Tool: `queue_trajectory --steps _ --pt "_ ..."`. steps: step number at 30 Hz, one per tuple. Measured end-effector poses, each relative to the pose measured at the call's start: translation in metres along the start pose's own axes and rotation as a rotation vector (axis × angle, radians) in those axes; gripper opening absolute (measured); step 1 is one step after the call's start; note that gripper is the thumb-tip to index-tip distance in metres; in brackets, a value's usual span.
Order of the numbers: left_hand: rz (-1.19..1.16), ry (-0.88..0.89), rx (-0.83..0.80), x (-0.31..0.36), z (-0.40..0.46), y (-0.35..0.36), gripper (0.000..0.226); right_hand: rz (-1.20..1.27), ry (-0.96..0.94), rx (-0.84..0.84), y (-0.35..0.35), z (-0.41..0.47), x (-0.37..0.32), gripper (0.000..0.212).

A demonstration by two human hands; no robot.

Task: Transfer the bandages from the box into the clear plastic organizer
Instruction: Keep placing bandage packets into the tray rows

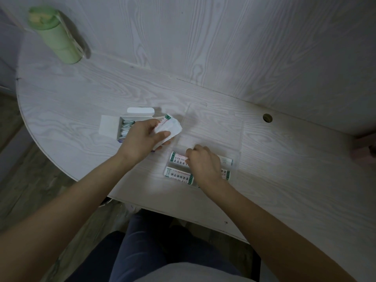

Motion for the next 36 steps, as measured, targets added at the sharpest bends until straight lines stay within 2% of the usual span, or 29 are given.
queue_trajectory --steps 12,19,23,27,30,32,33,36 --pt "-0.004 0.021 0.013 -0.003 0.000 -0.002 0.012 0.147 -0.012 -0.045 0.002 0.003 -0.008 0.015" --pt "-0.059 0.009 -0.002 -0.002 -0.002 0.000 0.013 0.043 -0.055 -0.022 0.003 0.002 -0.009 0.017" --pt "-0.057 0.007 0.001 -0.002 -0.002 -0.001 0.012 0.065 -0.074 -0.013 0.005 0.006 -0.010 0.025" --pt "-0.058 0.007 -0.008 -0.002 -0.002 -0.001 0.003 0.120 -0.099 -0.068 0.009 0.011 -0.006 0.027" --pt "-0.052 0.009 -0.018 -0.004 0.000 0.000 0.003 0.161 -0.101 -0.127 0.005 0.012 -0.004 0.019" --pt "-0.053 0.018 -0.025 -0.005 0.001 0.000 0.007 0.293 -0.053 -0.103 -0.005 0.011 0.000 0.021" --pt "-0.056 0.018 -0.031 -0.005 0.001 0.001 0.010 0.449 0.000 -0.068 -0.014 0.011 0.003 0.023" --pt "-0.070 0.014 -0.051 -0.005 0.002 0.002 0.013 1.160 0.172 -0.031 -0.041 0.010 0.008 0.023"
Point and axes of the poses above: each hand's wrist, its own z-axis towards the middle knuckle, its own y-axis out of the palm, x = y × z, the point moved 4 cm from there along z, towards the middle knuckle, and after that the axes turned 2 degrees about y, right-handed, at the moved point
